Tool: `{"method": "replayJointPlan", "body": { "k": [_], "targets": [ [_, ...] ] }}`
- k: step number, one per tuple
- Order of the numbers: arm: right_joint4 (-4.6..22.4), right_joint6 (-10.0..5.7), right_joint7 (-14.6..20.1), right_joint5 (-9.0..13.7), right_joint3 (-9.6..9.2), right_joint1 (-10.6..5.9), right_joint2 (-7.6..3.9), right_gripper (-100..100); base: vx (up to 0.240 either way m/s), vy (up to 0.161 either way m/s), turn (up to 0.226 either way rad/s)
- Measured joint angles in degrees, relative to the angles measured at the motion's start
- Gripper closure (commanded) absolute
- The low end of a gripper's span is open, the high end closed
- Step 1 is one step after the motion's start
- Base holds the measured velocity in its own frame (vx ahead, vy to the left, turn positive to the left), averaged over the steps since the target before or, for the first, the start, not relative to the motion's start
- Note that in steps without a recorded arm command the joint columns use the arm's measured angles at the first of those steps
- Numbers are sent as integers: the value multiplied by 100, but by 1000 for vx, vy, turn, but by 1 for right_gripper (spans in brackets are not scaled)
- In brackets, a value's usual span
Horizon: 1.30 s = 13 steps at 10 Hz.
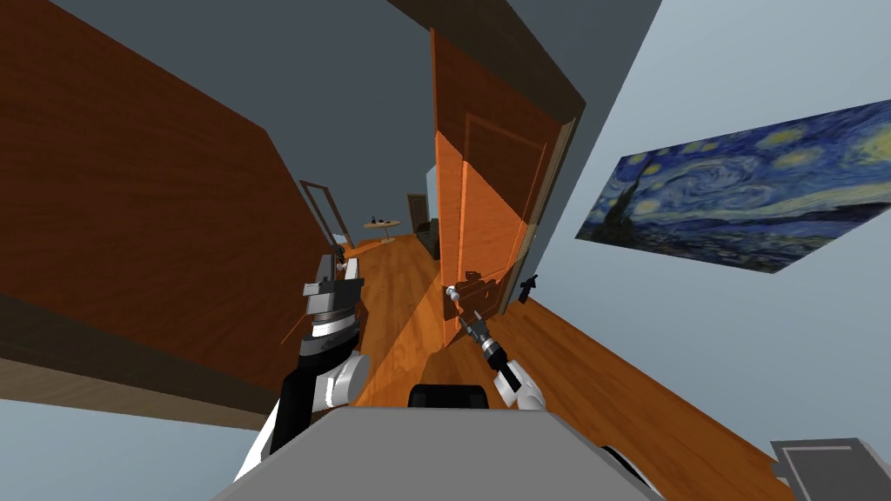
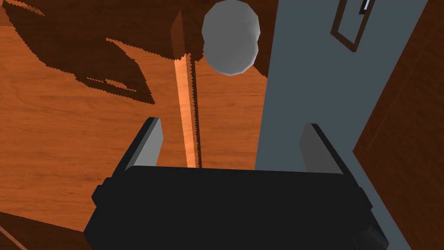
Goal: Push the door open
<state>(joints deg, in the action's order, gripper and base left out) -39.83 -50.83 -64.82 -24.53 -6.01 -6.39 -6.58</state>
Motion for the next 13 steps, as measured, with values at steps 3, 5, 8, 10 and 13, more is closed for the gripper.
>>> {"method": "replayJointPlan", "body": {
  "k": [3, 5, 8, 10, 13],
  "targets": [
    [20, 3, -49, 13, 27, 11, 37, -100, 197, 79, 27],
    [52, 1, -95, 25, 51, 10, 70, -100, 200, 98, 26],
    [87, -1, -158, 42, 84, 14, 122, -100, 158, 54, 18],
    [85, -2, -160, 41, 81, 11, 127, 100, -20, -7, 9],
    [81, 17, -160, 41, 83, -12, 130, 100, -4, -3, 4]
  ]
}}
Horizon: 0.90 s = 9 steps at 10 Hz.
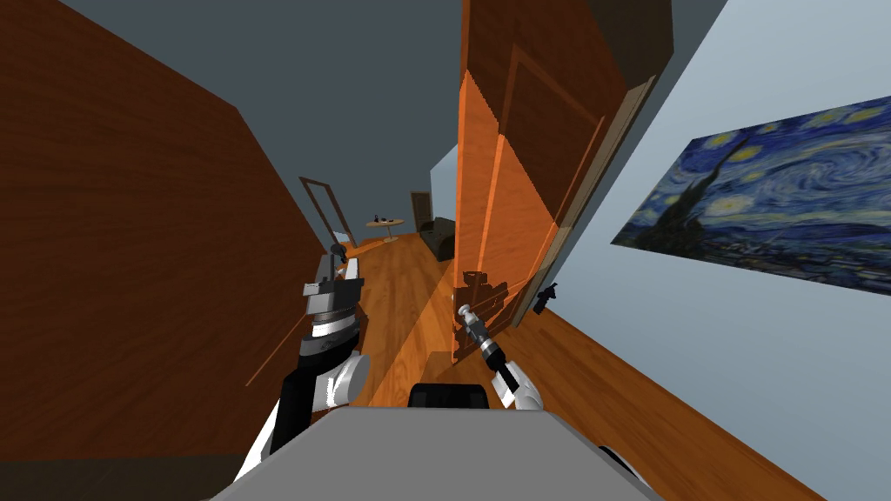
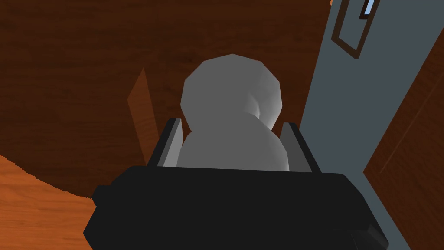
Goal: Push the door open
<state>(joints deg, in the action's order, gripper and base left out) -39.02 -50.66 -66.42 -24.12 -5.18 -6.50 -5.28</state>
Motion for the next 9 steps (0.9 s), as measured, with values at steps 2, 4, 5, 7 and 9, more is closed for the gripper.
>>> {"method": "replayJointPlan", "body": {
  "k": [2, 4, 5, 7, 9],
  "targets": [
    [0, -1, 1, -1, -1, 1, 0, 100, 11, 3, -2],
    [27, 11, 182, 39, -27, -6, -4, 100, 24, 16, -18],
    [39, 11, 269, 59, -35, -8, -6, 100, 17, 13, -22],
    [41, 21, 507, 114, -65, -5, -12, 100, 24, 14, -26],
    [51, 21, 798, 181, -103, 3, -17, 100, 32, 16, -24]
  ]
}}
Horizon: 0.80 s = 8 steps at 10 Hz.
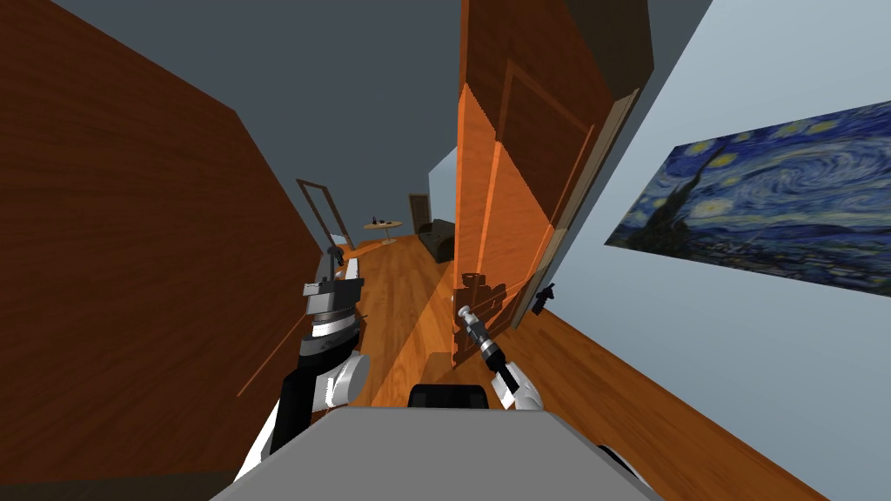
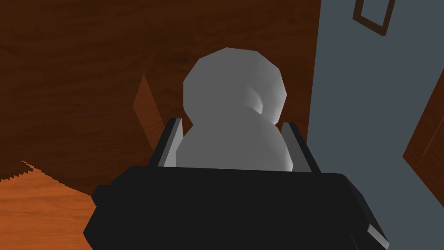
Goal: Push the door open
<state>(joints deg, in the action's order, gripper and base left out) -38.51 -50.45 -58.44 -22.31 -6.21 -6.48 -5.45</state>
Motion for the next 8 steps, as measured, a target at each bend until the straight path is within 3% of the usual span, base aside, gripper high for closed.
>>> {"method": "replayJointPlan", "body": {
  "k": [8],
  "targets": [
    [72, 12, 1088, 285, -145, -66, 1, 100, 34, 19, -20]
  ]
}}
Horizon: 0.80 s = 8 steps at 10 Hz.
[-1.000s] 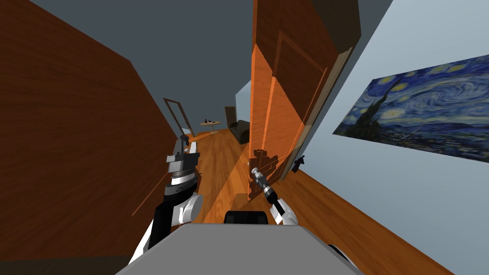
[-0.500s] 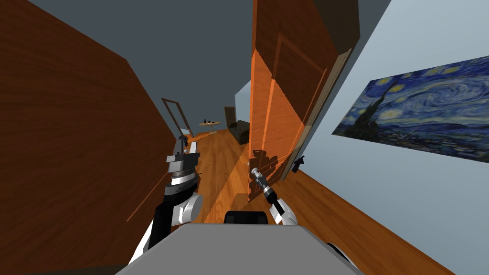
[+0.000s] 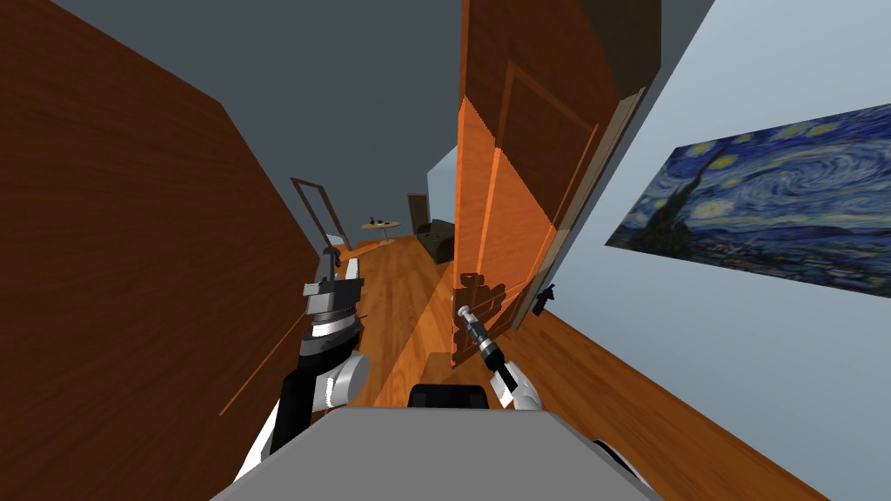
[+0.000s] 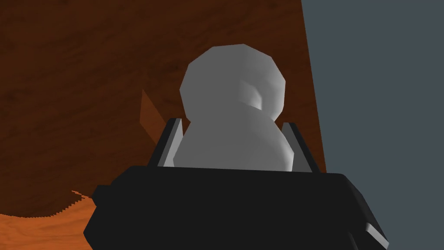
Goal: Push the door open
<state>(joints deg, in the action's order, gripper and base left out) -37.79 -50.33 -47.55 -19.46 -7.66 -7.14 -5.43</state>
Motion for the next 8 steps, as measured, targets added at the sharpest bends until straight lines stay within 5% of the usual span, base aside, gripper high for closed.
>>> {"method": "replayJointPlan", "body": {
  "k": [8],
  "targets": [
    [57, -5, 1094, 321, -157, -36, -14, 100, 38, 23, -25]
  ]
}}
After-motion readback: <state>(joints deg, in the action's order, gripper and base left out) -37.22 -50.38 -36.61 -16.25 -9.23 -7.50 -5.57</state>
